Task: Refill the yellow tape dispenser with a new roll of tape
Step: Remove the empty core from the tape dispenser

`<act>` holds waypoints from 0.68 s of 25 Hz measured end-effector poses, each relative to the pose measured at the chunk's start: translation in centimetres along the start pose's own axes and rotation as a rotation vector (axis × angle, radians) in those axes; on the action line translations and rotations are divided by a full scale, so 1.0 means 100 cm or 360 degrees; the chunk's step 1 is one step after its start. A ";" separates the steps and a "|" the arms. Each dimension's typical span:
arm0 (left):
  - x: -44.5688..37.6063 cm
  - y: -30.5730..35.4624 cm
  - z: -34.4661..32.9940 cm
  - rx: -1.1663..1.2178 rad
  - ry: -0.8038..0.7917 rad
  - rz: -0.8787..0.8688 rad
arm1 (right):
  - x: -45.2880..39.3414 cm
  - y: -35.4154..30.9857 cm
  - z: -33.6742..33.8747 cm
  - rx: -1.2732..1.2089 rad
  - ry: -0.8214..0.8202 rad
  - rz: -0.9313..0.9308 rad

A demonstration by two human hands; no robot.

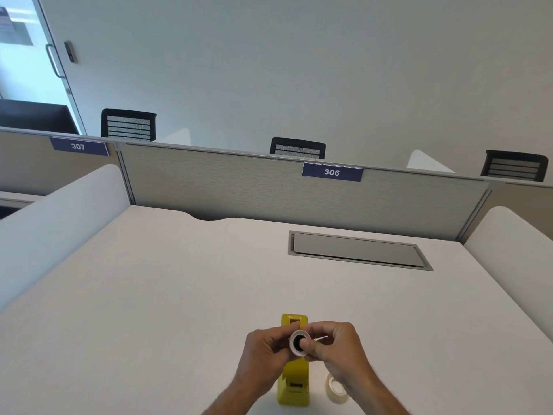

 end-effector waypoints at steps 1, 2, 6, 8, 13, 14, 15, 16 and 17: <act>0.000 0.000 0.000 -0.0005 0.0004 0.0001 | 0.001 0.000 -0.001 0.0033 0.0016 0.0009; 0.000 0.001 0.000 -0.0011 0.0006 -0.0004 | 0.001 0.000 -0.002 0.0064 0.0033 0.0016; 0.000 0.007 0.001 -0.0055 -0.0007 -0.0028 | 0.004 0.000 -0.003 0.0123 0.0084 0.0048; -0.001 0.008 0.001 -0.0092 -0.0030 -0.0048 | 0.006 -0.001 -0.003 0.0155 0.0111 0.0064; -0.001 0.009 0.001 -0.0210 -0.0109 -0.0112 | 0.005 0.000 -0.002 0.0226 0.0174 0.0153; -0.002 0.010 0.002 -0.0236 -0.0122 -0.0123 | 0.004 0.000 -0.001 0.0213 0.0154 0.0146; -0.002 0.010 0.002 -0.0262 -0.0132 -0.0133 | 0.003 0.001 0.000 0.0169 0.0123 0.0124; -0.004 0.009 0.003 -0.0297 -0.0139 -0.0143 | 0.002 0.002 0.001 0.0094 0.0099 0.0095; -0.006 0.009 0.004 -0.0339 -0.0140 -0.0142 | 0.001 0.003 0.002 0.0004 0.0095 0.0064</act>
Point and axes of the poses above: each hand's wrist, its own x-axis away from the middle knuckle, its own z-axis out of the back of the hand, y = z × x, the point moved 1 cm from there along -x, towards the middle knuckle, and after that the axes turned 6 degrees about y, right-handed, at the moved point
